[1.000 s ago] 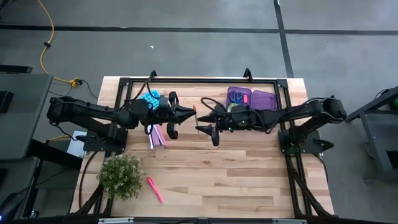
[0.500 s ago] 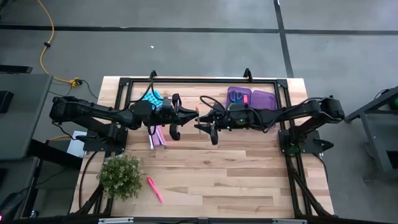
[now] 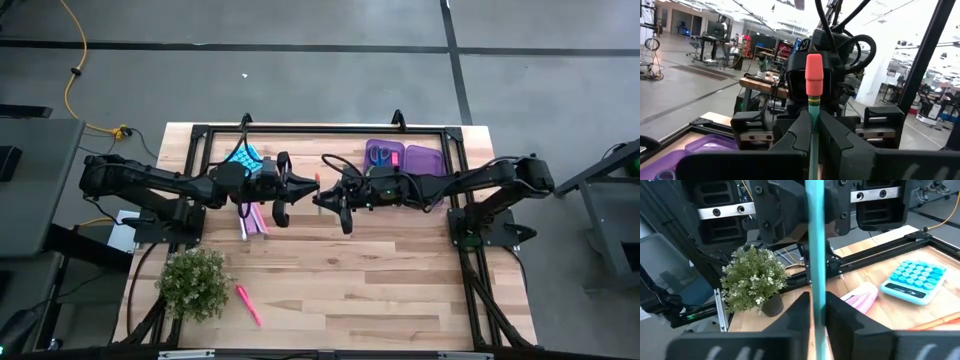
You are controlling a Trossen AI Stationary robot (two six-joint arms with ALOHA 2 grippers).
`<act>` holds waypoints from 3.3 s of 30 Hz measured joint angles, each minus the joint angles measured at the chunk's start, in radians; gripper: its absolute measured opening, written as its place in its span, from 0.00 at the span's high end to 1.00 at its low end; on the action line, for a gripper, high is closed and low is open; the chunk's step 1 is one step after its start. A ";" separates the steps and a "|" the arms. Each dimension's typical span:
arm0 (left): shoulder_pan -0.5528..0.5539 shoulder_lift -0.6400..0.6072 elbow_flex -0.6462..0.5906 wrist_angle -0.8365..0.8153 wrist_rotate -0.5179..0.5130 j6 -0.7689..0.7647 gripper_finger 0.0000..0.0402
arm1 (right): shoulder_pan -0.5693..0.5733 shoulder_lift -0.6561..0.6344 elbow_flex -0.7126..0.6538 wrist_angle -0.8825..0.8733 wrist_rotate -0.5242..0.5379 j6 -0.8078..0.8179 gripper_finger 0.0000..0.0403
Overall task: Pack school essentials
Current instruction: Put the light blue pencil into the violet supply box
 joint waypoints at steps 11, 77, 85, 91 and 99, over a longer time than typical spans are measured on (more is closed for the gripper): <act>0.001 0.000 0.000 -0.003 0.003 -0.043 0.95 | -0.019 -0.005 0.000 -0.007 -0.045 0.003 0.98; 0.024 -0.513 -0.154 -0.502 -0.042 0.045 1.00 | -0.612 -0.278 -0.277 -0.823 0.231 0.458 1.00; 0.024 -0.513 -0.154 -0.501 -0.054 0.061 1.00 | -0.673 -0.143 -0.277 -0.808 0.088 0.564 1.00; 0.024 -0.513 -0.154 -0.501 -0.095 0.061 1.00 | -0.674 -0.108 -0.277 -0.812 0.055 0.617 1.00; 0.024 -0.513 -0.154 -0.501 -0.095 0.059 1.00 | -0.673 -0.042 -0.277 -0.811 -0.018 0.625 1.00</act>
